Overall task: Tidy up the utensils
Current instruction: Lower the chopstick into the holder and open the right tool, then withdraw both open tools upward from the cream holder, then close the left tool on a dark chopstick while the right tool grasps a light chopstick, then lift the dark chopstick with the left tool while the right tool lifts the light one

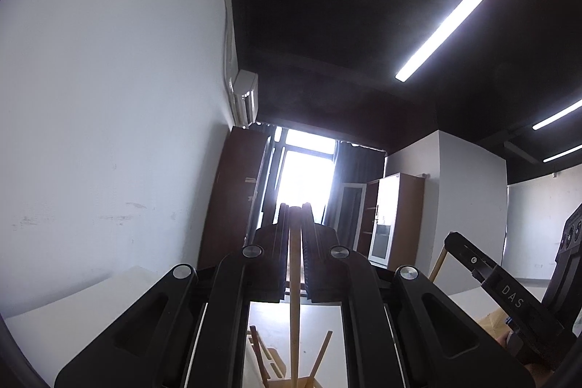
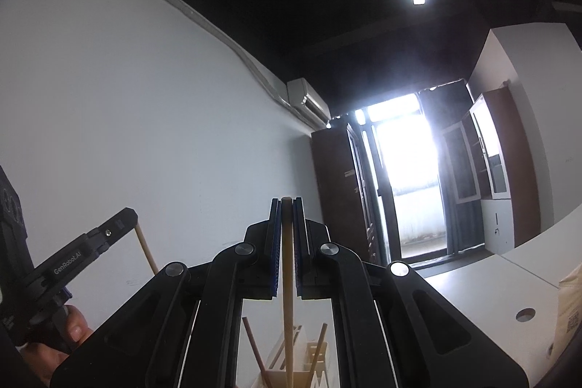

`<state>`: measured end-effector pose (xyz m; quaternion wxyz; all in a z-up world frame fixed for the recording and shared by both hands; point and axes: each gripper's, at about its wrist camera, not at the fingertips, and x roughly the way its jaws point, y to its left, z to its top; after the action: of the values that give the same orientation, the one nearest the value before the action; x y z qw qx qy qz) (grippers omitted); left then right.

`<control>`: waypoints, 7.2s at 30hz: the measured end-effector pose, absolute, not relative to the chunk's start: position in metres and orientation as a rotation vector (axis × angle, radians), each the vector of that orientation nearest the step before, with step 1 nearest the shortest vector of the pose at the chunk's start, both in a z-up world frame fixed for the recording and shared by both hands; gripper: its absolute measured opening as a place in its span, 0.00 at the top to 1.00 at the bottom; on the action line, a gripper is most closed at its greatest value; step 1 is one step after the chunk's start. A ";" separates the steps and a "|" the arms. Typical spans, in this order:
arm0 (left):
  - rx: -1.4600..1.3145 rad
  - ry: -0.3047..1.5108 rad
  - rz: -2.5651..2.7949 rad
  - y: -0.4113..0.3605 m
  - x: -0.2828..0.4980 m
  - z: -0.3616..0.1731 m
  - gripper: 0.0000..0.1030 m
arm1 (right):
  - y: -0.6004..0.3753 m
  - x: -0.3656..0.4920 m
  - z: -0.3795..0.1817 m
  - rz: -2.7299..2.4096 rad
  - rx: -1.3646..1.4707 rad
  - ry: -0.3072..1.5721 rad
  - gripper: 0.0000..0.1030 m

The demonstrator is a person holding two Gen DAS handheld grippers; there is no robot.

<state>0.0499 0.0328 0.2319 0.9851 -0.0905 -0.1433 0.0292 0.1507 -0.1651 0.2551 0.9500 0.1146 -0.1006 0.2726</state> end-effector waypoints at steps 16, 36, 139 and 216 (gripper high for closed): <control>-0.214 -0.192 0.086 0.049 0.105 0.215 0.94 | -0.144 0.199 0.232 0.575 0.209 -0.142 0.93; -0.219 0.117 0.067 0.066 0.162 0.180 0.94 | -0.124 0.228 0.207 0.570 0.058 0.158 0.93; -0.122 0.716 0.080 0.076 0.126 0.026 0.54 | -0.102 0.218 0.029 0.499 -0.148 0.852 0.48; -0.053 0.676 0.031 0.054 0.142 0.042 0.93 | -0.110 0.178 0.057 0.498 -0.070 0.802 0.95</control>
<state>0.1420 0.0537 0.0418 0.9430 -0.0261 0.3313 0.0153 0.1782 -0.1101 0.0570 0.8900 -0.0337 0.3864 0.2398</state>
